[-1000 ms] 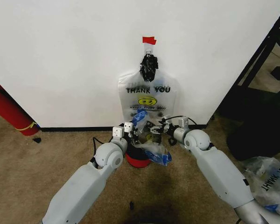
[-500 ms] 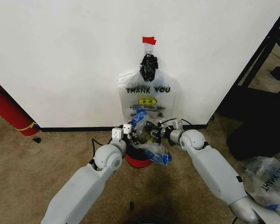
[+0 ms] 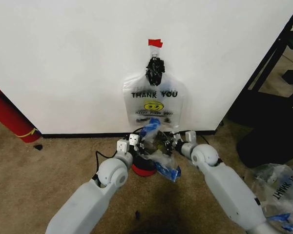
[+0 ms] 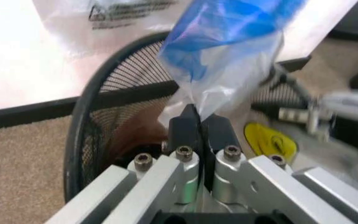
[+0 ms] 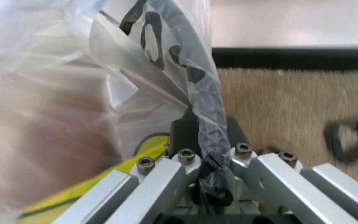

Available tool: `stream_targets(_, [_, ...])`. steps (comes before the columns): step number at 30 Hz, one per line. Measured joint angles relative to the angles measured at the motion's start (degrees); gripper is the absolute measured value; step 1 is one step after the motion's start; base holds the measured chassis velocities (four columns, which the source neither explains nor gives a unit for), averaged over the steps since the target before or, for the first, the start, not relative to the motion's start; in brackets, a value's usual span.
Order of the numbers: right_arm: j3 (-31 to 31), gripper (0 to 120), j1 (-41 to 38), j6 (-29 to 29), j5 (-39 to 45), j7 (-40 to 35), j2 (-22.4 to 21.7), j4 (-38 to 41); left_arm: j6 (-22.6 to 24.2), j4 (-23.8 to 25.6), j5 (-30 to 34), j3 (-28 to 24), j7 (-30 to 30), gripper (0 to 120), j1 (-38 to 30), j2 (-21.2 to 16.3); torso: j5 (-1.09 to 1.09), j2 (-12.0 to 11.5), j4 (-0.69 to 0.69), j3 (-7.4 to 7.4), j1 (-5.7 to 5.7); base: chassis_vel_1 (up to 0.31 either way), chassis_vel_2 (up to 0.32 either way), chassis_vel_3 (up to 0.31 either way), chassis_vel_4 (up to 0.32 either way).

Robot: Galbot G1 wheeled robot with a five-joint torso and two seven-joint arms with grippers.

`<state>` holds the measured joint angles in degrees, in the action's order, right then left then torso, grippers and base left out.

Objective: Pick up the garbage bag from the wall and place it over the trash bin.

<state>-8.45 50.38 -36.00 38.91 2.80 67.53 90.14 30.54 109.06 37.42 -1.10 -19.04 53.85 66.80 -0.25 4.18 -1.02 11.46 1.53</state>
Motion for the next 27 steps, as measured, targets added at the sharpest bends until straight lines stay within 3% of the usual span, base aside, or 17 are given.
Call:
stream_targets(10, [-9.3,0,17.2,10.2,3.7,-7.5,2.0,12.3,-3.0,10.3,-4.8,1.1,2.5,0,10.7,-1.1,0.04,0.0,0.06,0.04,0.01,0.0,0.0,0.0,0.0])
stream_targets(17, [-14.4,0,25.3,12.2,5.8,-12.7,2.5,20.9,-4.7,15.4,-9.8,3.1,5.8,0,16.9,-1.8,0.03,0.0,0.03,0.02,0.01,0.0,0.0,0.0,0.0])
stream_targets(27, [-19.0,0,31.4,10.7,9.0,-13.9,0.8,28.0,-7.4,15.2,-12.2,5.0,6.6,0,20.2,-1.9,0.03,0.0,0.03,0.02,0.01,0.0,0.0,0.0,0.0])
